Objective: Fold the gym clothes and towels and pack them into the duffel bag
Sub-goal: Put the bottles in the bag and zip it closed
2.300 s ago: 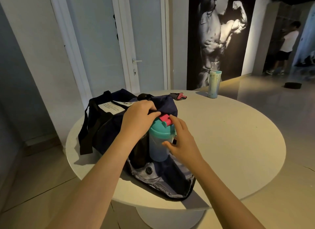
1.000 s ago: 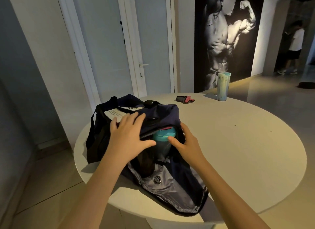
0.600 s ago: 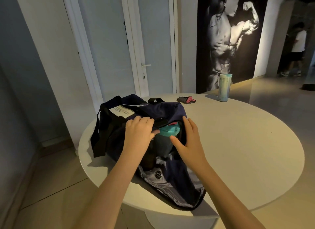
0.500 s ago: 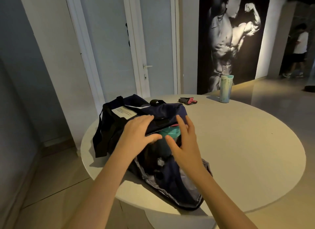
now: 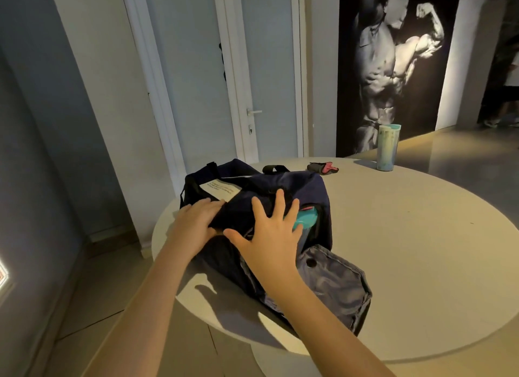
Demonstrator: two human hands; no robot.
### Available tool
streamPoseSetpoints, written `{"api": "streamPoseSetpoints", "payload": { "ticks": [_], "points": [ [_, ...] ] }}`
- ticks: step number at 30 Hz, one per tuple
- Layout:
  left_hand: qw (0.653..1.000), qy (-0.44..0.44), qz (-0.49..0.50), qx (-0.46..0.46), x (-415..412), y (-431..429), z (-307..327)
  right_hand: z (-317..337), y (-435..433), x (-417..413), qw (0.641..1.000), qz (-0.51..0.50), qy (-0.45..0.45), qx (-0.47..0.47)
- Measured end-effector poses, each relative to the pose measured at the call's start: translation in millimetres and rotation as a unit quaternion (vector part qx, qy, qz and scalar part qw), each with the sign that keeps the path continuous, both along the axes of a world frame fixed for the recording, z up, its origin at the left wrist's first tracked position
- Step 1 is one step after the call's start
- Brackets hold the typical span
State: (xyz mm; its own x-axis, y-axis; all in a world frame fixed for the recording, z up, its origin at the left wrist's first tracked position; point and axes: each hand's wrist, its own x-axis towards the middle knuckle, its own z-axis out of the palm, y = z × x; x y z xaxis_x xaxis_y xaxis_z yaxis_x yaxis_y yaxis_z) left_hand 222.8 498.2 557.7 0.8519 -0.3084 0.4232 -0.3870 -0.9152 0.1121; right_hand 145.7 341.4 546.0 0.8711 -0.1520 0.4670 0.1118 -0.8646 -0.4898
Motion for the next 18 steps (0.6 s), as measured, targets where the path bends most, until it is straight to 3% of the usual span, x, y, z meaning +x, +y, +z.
{"api": "streamPoseSetpoints", "payload": {
  "ticks": [11,18],
  "points": [
    [0.991,-0.07,0.076,0.08,-49,-60,-12,-8,-73,15,0.994,0.103,-0.022,0.025],
    [0.993,-0.04,0.08,0.083,-70,-130,-8,-10,-123,15,0.996,0.025,-0.043,-0.072]
  ]
}}
